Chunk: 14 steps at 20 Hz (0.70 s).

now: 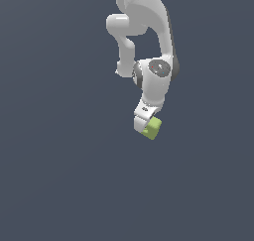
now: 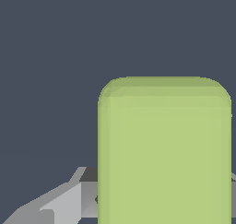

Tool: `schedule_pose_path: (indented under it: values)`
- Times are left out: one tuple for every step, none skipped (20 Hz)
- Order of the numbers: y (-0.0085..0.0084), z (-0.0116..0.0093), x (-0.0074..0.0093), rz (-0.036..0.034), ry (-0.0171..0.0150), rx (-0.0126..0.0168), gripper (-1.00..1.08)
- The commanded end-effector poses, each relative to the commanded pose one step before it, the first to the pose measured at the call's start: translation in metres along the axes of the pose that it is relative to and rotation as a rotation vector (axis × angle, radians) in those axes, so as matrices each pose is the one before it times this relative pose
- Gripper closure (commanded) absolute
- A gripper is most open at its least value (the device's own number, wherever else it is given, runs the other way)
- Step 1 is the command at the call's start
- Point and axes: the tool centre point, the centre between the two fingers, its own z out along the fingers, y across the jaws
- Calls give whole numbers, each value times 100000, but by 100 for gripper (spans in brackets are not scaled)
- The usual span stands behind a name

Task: Pick up the object and move it to a goal position.

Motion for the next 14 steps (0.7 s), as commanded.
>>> schedule_pose_path:
  values:
    - [398,-838,-607,82,98,-137,108]
    - [183,-426,-337,0,0,0,108]
    - [207,-480,-379,0,0,0,108]
    - [231,-537,-422,0,0,0,108]
    - [248,-585,-454,-38,27,51,108]
    - [281,-653,-510,0,0,0,108]
    - [305,-708,-550,0,0,0,108]
    - [326,-756,-584,-23,45,46,108]
    - [348,-806,-621,0,0,0,108]
    - [368,-852,-653,-19,51,43,108]
    - [388,-893,-682,0,0,0,108]
    - [391,-893,-679,-18,53,40,108]
    - [383,-866,-655,0,0,0,108]
    - [372,-837,-631,0,0,0,108]
